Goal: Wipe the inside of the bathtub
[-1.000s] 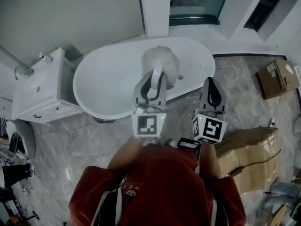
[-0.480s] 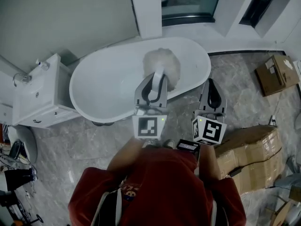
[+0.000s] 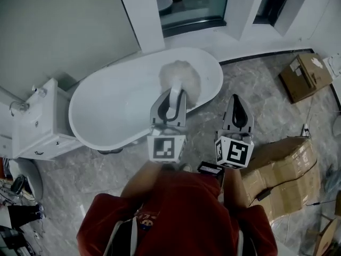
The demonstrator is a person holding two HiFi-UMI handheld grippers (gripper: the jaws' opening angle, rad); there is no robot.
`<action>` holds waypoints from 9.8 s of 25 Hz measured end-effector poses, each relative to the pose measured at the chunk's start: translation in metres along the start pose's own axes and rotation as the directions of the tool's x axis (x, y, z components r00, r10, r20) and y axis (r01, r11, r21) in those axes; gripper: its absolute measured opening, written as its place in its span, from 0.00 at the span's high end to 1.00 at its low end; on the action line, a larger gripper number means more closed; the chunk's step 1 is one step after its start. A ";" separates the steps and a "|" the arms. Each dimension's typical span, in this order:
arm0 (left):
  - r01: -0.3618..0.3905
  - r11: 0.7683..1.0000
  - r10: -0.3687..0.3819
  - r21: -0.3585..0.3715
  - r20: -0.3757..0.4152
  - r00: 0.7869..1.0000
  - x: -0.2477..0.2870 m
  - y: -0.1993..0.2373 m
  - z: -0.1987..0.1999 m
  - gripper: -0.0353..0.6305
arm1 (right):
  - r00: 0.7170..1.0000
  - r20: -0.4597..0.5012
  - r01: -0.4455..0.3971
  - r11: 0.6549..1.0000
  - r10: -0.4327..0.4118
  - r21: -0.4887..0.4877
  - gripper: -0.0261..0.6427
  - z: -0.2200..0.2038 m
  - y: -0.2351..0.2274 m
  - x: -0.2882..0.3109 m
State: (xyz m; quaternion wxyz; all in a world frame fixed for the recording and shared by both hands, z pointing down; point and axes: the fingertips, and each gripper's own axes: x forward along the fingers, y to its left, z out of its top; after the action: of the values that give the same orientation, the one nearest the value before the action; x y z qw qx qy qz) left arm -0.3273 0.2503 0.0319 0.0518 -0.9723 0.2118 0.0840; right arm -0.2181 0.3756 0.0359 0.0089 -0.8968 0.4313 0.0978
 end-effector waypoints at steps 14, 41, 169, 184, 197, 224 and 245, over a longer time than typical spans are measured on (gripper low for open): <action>0.045 0.997 -0.046 -0.055 -0.010 0.999 0.045 -0.027 -0.015 0.80 | 0.999 -0.019 0.051 0.999 -0.051 -0.018 0.94 -0.021 -0.040 0.017; 0.084 0.986 -0.082 -0.142 0.020 0.996 0.242 0.067 -0.061 0.80 | 0.999 -0.029 0.032 0.990 -0.037 -0.140 0.94 -0.051 -0.026 0.246; -0.680 0.719 0.360 -0.146 -0.758 0.543 0.534 0.033 -0.661 0.80 | 0.534 -0.382 -0.780 0.614 0.754 0.122 0.94 -0.560 -0.118 0.615; -0.677 0.720 0.316 -0.154 -0.795 0.518 0.523 0.031 -0.745 0.80 | 0.537 -0.375 -0.767 0.622 0.756 0.156 0.94 -0.610 -0.099 0.596; -0.693 0.704 0.334 -0.155 -0.789 0.515 0.506 0.051 -0.794 0.80 | 0.496 -0.348 -0.811 0.567 0.796 0.143 0.94 -0.615 -0.061 0.587; -0.767 0.634 0.295 -0.098 -0.886 0.358 0.414 0.072 -0.984 0.80 | 0.332 -0.326 -0.891 0.407 0.885 0.200 0.94 -0.662 0.044 0.536; -0.785 0.618 0.250 -0.043 -0.936 0.248 0.353 0.095 -1.066 0.80 | 0.314 -0.348 -0.896 0.397 0.883 0.198 0.94 -0.684 0.076 0.514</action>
State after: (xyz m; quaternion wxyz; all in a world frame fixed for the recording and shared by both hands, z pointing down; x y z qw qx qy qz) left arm 0.1001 -0.1232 1.0054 -0.3552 -0.7061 0.4996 -0.3545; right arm 0.1505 -0.1379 0.6182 -0.1490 -0.5101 0.8421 -0.0918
